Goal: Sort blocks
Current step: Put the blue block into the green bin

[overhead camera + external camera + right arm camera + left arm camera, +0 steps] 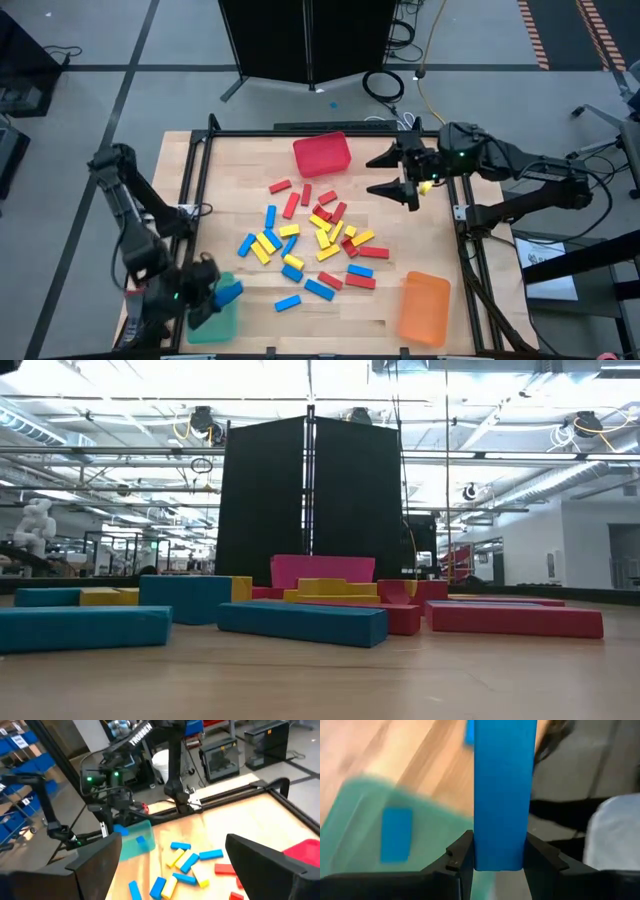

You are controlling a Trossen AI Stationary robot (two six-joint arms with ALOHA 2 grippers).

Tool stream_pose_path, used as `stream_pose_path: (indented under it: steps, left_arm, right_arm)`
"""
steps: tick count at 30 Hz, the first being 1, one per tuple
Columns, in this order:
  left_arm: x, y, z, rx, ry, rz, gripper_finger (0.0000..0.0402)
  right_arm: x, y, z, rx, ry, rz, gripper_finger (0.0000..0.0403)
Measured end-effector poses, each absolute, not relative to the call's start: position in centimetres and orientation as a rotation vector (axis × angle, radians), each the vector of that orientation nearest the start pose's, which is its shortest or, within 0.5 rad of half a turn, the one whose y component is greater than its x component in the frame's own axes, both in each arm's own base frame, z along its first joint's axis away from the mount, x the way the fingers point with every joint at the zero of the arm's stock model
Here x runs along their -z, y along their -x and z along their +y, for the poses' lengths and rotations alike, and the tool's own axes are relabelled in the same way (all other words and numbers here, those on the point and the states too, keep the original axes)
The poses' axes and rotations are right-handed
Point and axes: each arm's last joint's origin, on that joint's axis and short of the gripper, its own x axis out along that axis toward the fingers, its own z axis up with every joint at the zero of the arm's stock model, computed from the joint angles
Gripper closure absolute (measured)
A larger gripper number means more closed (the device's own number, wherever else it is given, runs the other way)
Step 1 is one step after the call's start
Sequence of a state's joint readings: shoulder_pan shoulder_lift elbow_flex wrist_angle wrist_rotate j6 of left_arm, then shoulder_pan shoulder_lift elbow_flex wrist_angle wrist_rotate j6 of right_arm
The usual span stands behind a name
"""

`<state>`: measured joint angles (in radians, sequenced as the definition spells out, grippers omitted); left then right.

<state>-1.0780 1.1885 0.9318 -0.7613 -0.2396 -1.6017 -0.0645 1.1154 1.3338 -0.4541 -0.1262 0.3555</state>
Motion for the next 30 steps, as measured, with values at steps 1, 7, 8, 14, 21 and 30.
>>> stream_pose_path:
  steps: [1, 7, 8, 14, 21, 30]
  left_arm:
    - [-25.8, -10.8, -19.8, -0.089, 0.779, 1.164, 0.0269]
    - [-22.9, -9.2, -21.9, -0.173, 0.673, 1.360, 0.0269]
    - [-22.5, -9.1, -22.2, -0.177, 0.653, 1.384, 0.0269]
    - [-21.2, -9.0, -22.9, -0.217, 0.591, 1.422, 0.0232]
    - [-21.1, -8.8, -23.0, -0.207, 0.598, 1.499, 0.0124]
    - [-21.2, -8.8, -22.9, -0.206, 0.600, 1.502, 0.0086]
  right_arm:
    - [-42.8, -22.6, -1.1, -0.017, -0.379, 0.258, 0.0051]
    - [-41.6, -24.2, -1.2, -0.011, -0.409, 0.317, 0.0051]
    - [-41.4, -24.4, -1.2, -0.012, -0.410, 0.324, 0.0051]
    - [-40.5, -25.3, -1.2, -0.006, -0.415, 0.379, 0.0051]
    - [-37.6, -27.1, -1.1, -0.035, -0.448, 0.579, 0.0051]
    - [-28.6, -31.1, 2.3, -0.031, -0.418, 1.138, 0.0051]
